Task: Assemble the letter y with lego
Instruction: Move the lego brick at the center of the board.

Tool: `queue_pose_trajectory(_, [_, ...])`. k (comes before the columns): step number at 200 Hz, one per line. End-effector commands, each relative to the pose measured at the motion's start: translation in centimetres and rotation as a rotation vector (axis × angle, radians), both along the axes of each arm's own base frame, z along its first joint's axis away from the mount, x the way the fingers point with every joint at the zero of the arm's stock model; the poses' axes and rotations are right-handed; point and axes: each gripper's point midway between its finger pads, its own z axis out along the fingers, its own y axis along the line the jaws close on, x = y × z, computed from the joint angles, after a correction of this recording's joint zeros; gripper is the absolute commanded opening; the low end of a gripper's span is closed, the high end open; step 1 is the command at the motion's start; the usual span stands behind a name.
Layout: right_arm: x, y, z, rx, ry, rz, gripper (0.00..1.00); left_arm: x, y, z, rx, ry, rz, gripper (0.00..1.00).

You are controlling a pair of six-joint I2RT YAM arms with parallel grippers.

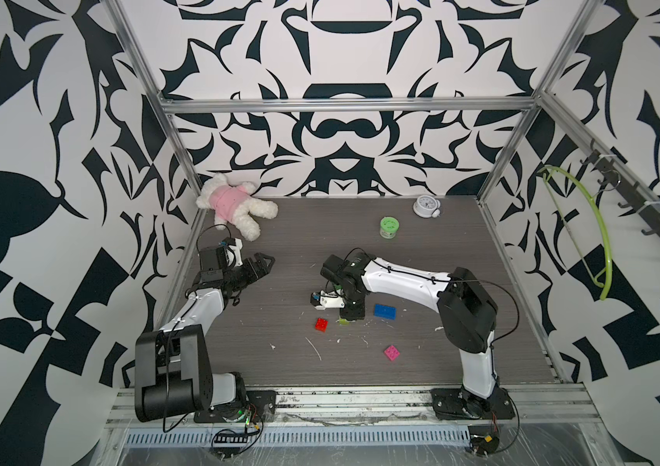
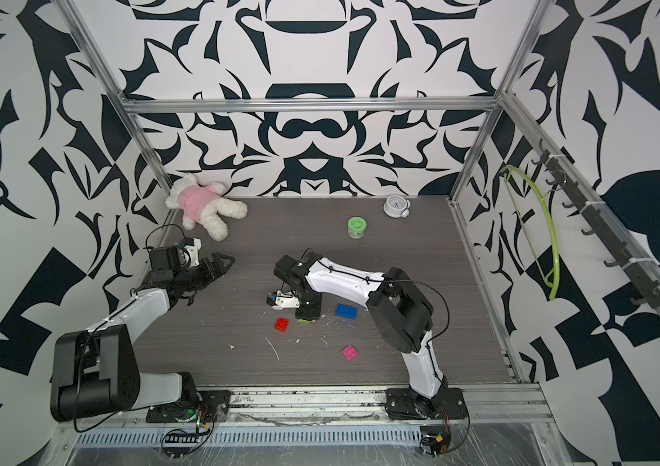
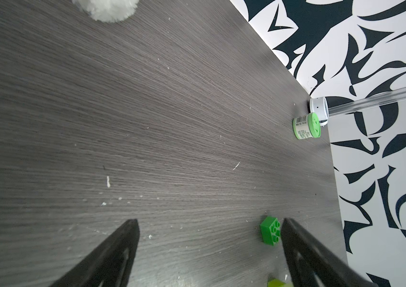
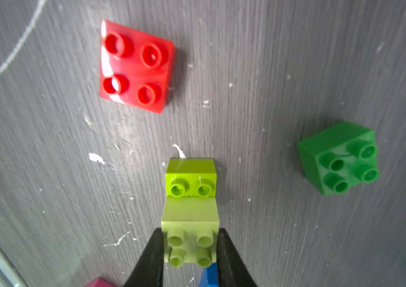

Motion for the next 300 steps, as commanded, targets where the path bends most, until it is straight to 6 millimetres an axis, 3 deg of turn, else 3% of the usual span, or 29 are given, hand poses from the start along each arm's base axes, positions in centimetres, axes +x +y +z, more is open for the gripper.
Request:
queue_pose_trajectory(1, [0.3,-4.3,-0.8,-0.116,0.041,-0.02,0.0,-0.4,-0.1,-0.3,-0.004,0.002,-0.011,0.94])
queue_pose_trajectory(45, [1.7,-8.0,-1.3,-0.155,0.048,-0.074,0.0,-0.4,-0.1,-0.3,-0.004,0.002,-0.011,0.94])
queue_pose_trajectory(69, [1.9,-8.4,-1.4,-0.146,0.039,-0.074,0.0,-0.4,-0.1,-0.3,-0.004,0.002,-0.012,0.94])
queue_pose_trajectory(78, [1.9,-8.2,-1.3,-0.138,0.039,-0.076,0.05,-0.4,-0.1,-0.3,-0.004,0.001,-0.012,0.94])
queue_pose_trajectory(121, [2.5,-7.1,-0.2,-0.072,0.008,-0.085,0.28,-0.4,-0.1,-0.3,-0.006,-0.004,-0.015,0.94])
queue_pose_trajectory(202, [3.9,-4.4,3.9,0.092,-0.067,-0.097,0.55,-0.3,-0.2,0.0,-0.009,-0.016,-0.019,0.94])
queue_pose_trajectory(246, [4.6,-2.1,7.2,0.234,-0.121,-0.061,0.57,-0.3,-0.3,0.3,-0.01,-0.032,-0.027,0.94])
queue_pose_trajectory(300, [4.8,1.4,7.3,0.394,-0.137,0.253,0.55,-0.2,-0.4,1.1,-0.002,-0.059,-0.036,0.93])
